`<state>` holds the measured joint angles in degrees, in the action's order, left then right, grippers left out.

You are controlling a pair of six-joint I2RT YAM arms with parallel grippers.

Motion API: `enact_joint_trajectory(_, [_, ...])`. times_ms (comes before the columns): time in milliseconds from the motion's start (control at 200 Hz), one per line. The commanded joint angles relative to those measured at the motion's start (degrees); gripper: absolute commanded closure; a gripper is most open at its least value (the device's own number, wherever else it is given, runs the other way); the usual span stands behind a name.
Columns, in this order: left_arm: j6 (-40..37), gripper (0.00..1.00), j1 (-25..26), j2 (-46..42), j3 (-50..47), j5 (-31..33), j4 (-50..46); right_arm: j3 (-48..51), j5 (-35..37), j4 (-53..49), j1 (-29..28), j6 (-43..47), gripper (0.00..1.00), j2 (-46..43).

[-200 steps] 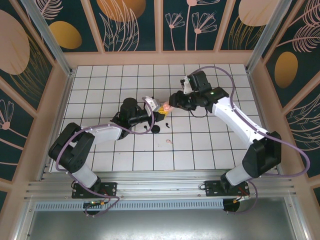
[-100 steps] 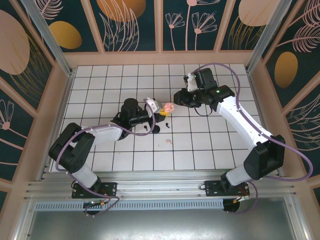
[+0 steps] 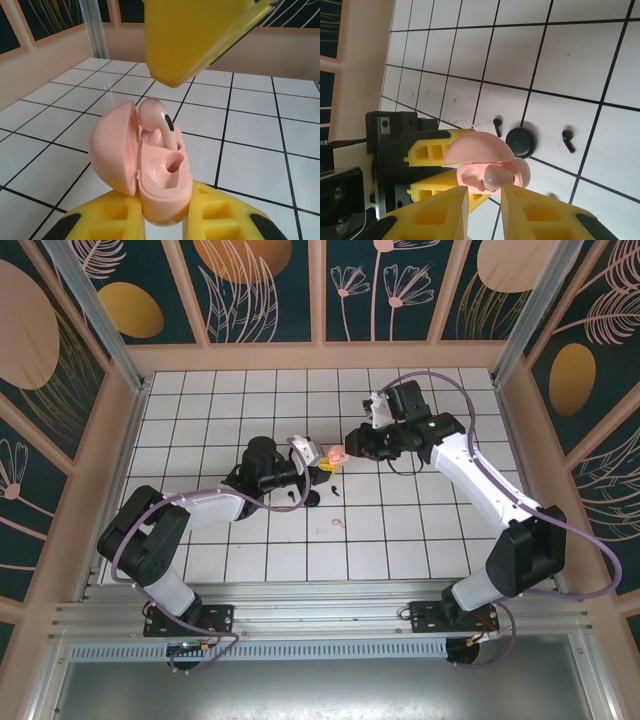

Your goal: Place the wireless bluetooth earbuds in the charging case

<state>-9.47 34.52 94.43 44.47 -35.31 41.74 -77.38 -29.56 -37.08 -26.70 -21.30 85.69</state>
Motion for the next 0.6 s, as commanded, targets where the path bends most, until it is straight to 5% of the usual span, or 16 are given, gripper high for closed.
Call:
enact_joint_trajectory(0, [-0.8,0.88,0.3,-1.3,1.6,-0.3,-0.1,1.3,-1.4,0.2,0.1,1.3,0.75,0.9])
enact_joint_trajectory(595, [-1.4,0.88,0.5,-1.4,1.8,-0.4,-0.9,-0.8,-1.9,2.4,0.2,3.1,0.68,2.1])
